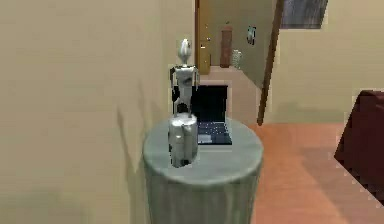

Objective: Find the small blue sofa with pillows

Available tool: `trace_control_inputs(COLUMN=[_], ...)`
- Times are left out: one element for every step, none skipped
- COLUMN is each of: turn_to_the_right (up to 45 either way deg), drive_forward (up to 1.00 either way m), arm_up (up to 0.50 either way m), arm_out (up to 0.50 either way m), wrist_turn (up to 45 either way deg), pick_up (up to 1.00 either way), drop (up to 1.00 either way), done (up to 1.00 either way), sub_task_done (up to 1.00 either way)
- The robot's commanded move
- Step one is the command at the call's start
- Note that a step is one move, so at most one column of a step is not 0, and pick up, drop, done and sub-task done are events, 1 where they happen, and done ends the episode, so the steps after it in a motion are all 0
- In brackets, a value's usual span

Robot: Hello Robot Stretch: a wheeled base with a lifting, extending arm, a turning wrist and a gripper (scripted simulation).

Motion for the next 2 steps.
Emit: trace_control_inputs(turn_to_the_right=[42.0, 0.0], drive_forward=[0.00, 1.00], arm_up=[0.00, 0.00], arm_out=[0.00, 0.00], wrist_turn=[0.0, 0.0], pick_up=[0.00, 0.00], drop=[0.00, 0.00], done=[0.00, 0.00], sub_task_done=[0.00, 0.00])
